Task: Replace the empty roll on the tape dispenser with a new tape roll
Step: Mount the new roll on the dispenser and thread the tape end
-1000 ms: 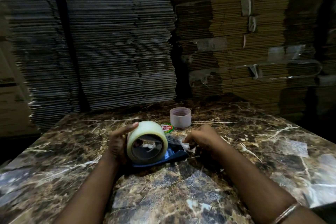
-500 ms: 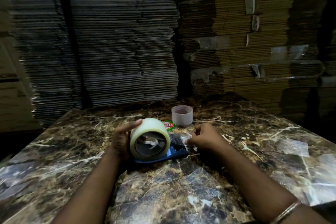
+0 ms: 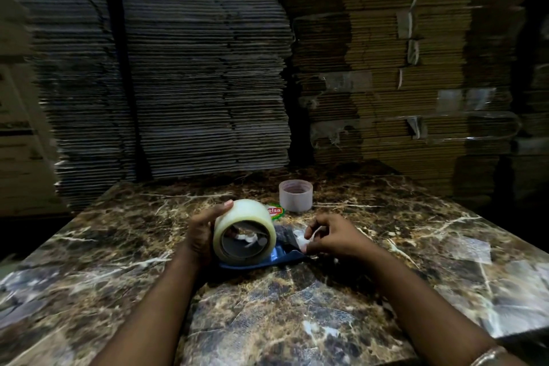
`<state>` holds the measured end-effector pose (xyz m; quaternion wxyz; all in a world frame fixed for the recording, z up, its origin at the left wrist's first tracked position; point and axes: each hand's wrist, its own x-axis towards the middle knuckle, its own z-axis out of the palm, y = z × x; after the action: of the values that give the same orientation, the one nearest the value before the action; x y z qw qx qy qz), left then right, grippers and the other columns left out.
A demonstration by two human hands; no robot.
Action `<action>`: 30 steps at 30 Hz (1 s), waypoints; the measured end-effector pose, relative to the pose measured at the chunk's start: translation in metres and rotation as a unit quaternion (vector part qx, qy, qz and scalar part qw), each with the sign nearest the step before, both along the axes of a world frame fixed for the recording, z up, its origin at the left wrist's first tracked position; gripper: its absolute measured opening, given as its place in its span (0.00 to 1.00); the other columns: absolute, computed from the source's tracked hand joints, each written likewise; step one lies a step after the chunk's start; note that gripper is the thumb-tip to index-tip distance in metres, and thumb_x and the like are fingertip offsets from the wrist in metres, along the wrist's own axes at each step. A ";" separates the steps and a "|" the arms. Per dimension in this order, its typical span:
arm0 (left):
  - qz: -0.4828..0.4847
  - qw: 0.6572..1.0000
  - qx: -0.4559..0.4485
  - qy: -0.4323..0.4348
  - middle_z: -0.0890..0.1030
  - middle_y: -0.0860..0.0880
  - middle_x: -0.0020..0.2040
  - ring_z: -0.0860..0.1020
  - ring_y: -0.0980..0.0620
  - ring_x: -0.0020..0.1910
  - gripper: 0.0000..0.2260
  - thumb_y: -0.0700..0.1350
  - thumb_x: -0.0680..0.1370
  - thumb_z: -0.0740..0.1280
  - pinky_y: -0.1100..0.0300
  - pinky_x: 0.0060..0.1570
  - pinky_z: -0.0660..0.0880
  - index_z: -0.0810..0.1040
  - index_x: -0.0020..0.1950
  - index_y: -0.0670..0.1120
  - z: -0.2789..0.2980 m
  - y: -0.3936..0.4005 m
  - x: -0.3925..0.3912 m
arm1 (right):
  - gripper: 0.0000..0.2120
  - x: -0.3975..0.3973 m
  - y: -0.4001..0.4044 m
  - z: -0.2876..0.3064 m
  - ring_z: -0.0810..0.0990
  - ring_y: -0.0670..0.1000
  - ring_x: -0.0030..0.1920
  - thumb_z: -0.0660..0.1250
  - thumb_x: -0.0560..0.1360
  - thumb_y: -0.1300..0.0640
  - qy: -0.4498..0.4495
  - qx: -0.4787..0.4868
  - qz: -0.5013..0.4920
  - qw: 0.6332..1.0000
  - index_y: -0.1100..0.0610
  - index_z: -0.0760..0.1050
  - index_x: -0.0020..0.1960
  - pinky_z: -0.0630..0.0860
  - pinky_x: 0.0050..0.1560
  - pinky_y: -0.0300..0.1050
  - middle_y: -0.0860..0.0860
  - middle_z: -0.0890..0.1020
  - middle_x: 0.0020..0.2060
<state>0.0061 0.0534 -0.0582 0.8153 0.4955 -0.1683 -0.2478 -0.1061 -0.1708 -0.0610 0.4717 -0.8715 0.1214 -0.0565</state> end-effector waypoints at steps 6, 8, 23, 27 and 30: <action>0.068 0.994 -0.084 -0.009 0.82 0.45 0.27 0.81 0.48 0.27 0.14 0.48 0.70 0.66 0.62 0.31 0.79 0.83 0.28 0.43 0.000 0.000 -0.001 | 0.13 -0.004 0.008 -0.010 0.80 0.49 0.42 0.74 0.71 0.52 -0.131 -0.081 -0.035 0.987 0.56 0.79 0.53 0.75 0.37 0.36 0.49 0.80 0.46; 0.095 0.990 -0.106 -0.011 0.80 0.46 0.26 0.80 0.49 0.27 0.15 0.49 0.70 0.66 0.63 0.29 0.78 0.80 0.27 0.43 -0.001 -0.002 0.000 | 0.25 -0.006 0.011 -0.012 0.77 0.46 0.52 0.74 0.70 0.44 -0.116 -0.153 0.025 0.981 0.53 0.76 0.63 0.72 0.46 0.29 0.45 0.77 0.54; 0.019 0.850 0.357 -0.386 0.82 0.50 0.59 0.80 0.54 0.58 0.33 0.51 0.59 0.77 0.51 0.60 0.76 0.74 0.64 0.55 -0.038 0.063 0.012 | 0.41 0.006 0.014 -0.019 0.74 0.51 0.64 0.63 0.59 0.24 -0.045 -0.286 0.057 0.956 0.44 0.73 0.67 0.71 0.64 0.51 0.48 0.76 0.64; 0.034 0.824 0.394 -0.405 0.81 0.50 0.61 0.80 0.51 0.59 0.35 0.57 0.60 0.79 0.45 0.60 0.76 0.75 0.65 0.53 -0.045 0.064 0.023 | 0.38 0.008 0.012 -0.023 0.74 0.50 0.64 0.65 0.60 0.25 -0.038 -0.290 0.054 0.955 0.43 0.73 0.65 0.72 0.64 0.53 0.46 0.77 0.63; 0.022 0.826 0.395 -0.402 0.80 0.53 0.63 0.79 0.53 0.61 0.33 0.56 0.64 0.77 0.46 0.61 0.75 0.73 0.67 0.57 -0.047 0.063 0.020 | 0.41 0.007 0.011 -0.027 0.74 0.49 0.65 0.62 0.58 0.21 -0.043 -0.274 0.042 0.960 0.39 0.71 0.66 0.70 0.66 0.56 0.43 0.76 0.64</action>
<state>0.0261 0.1167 -0.1049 0.4157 0.8345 -0.3576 -0.0539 -0.0989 -0.1603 -0.0882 0.2216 -0.9684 0.0441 -0.1054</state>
